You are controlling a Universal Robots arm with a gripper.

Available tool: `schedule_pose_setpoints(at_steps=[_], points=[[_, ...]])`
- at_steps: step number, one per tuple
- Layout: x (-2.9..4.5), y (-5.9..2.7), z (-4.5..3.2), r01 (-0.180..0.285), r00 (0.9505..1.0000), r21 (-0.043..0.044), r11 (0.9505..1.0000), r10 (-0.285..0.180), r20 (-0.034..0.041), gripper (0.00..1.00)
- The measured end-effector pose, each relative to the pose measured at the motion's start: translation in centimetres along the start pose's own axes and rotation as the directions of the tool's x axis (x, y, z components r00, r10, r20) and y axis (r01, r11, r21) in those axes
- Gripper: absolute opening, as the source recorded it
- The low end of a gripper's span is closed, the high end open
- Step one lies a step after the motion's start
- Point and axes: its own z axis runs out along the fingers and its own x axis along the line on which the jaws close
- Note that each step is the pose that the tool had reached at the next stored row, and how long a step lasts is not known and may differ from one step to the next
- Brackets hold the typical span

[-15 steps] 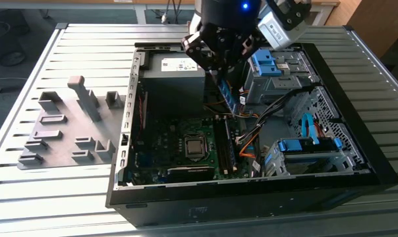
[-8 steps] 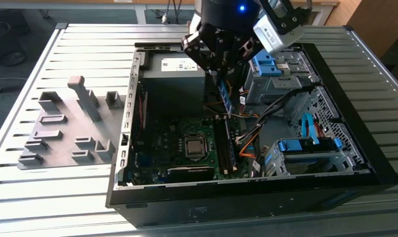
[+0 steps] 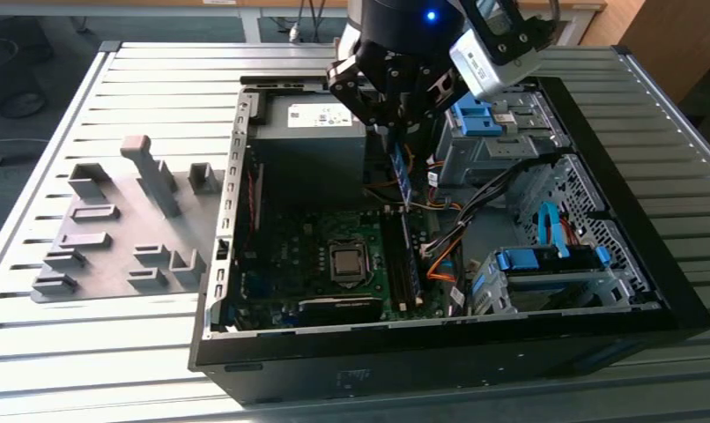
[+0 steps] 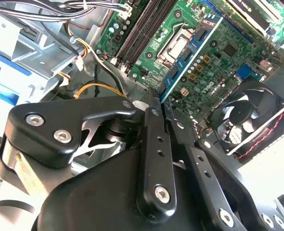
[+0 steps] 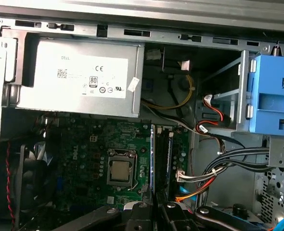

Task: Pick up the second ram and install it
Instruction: 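Insert the second ram into the second slot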

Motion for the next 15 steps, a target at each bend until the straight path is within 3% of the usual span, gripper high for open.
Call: schedule_pose_setpoints(at_steps=[15], points=[[-0.18, 0.00, 0.06, -0.006, 1.0000, 0.0001, 1.0000, 0.006, 0.0003, 0.14]])
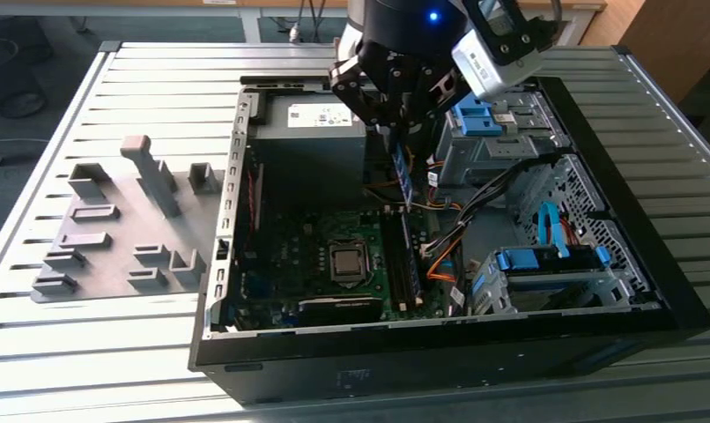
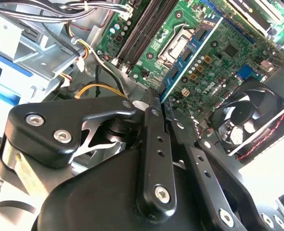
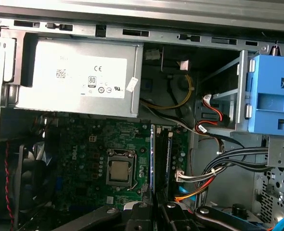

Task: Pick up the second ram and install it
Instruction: 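Insert the second ram into the second slot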

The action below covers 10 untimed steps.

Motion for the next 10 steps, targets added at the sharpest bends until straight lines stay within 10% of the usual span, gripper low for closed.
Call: schedule_pose_setpoints(at_steps=[10], points=[[-1.03, -0.09, 1.44, -0.027, 0.9996, 0.0008, 0.9996, 0.027, 0.0004, 0.14]])
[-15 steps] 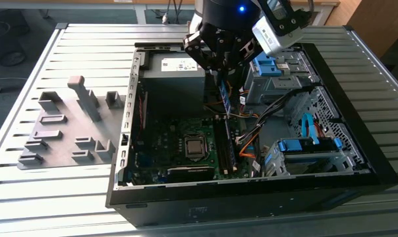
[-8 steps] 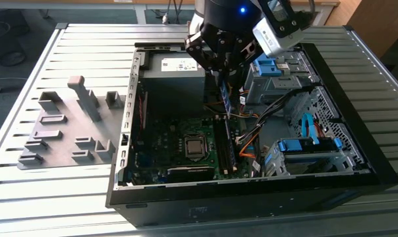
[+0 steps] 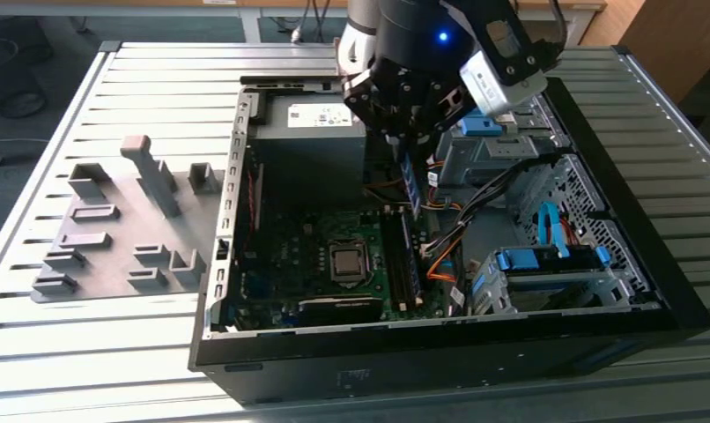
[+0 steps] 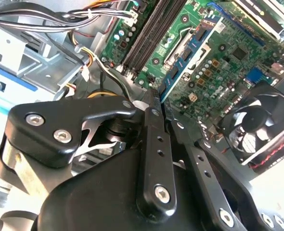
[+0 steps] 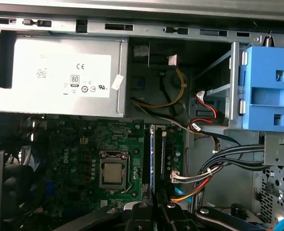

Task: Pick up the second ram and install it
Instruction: 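Insert the second ram into the second slot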

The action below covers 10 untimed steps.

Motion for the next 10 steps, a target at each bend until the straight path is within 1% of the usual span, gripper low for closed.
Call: schedule_pose_setpoints(at_steps=[5, 8, 10], points=[[-0.10, -0.01, 0.36, -0.015, 0.9999, 0.0004, 0.9999, 0.015, 0.0002, 0.14], [-0.13, -0.01, 0.44, -0.037, 0.9993, 0.0009, 0.9993, 0.037, 0.0006, 0.14], [-0.13, -0.01, 0.44, -0.038, 0.9993, 0.0010, 0.9993, 0.038, 0.0006, 0.14]])
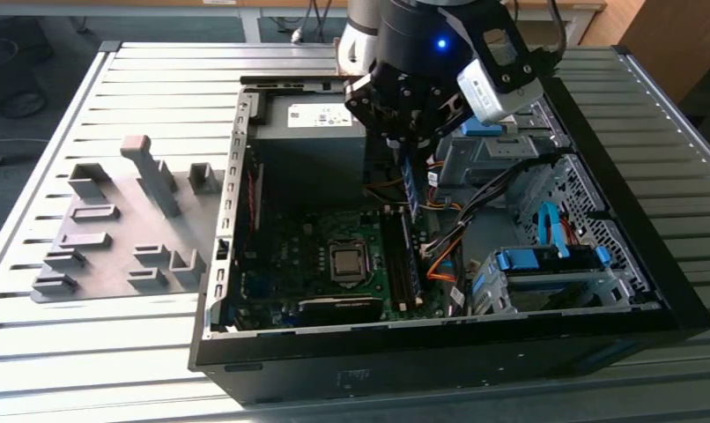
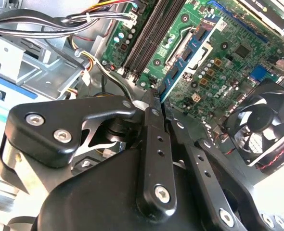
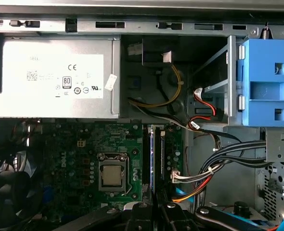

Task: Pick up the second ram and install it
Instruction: 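Insert the second ram into the second slot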

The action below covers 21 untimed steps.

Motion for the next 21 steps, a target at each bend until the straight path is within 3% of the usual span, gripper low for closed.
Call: schedule_pose_setpoints(at_steps=[7, 10, 21], points=[[-0.01, -0.04, 0.47, 0.000, 1.0000, 0.0031, 1.0000, 0.000, 0.0002, 0.14], [-0.02, -0.14, 0.92, 0.002, 1.0000, -0.0006, 1.0000, -0.002, 0.0000, 0.14], [-0.05, -0.17, 2.78, 0.037, 0.9993, -0.0012, 0.9993, -0.037, -0.0024, 0.14]])
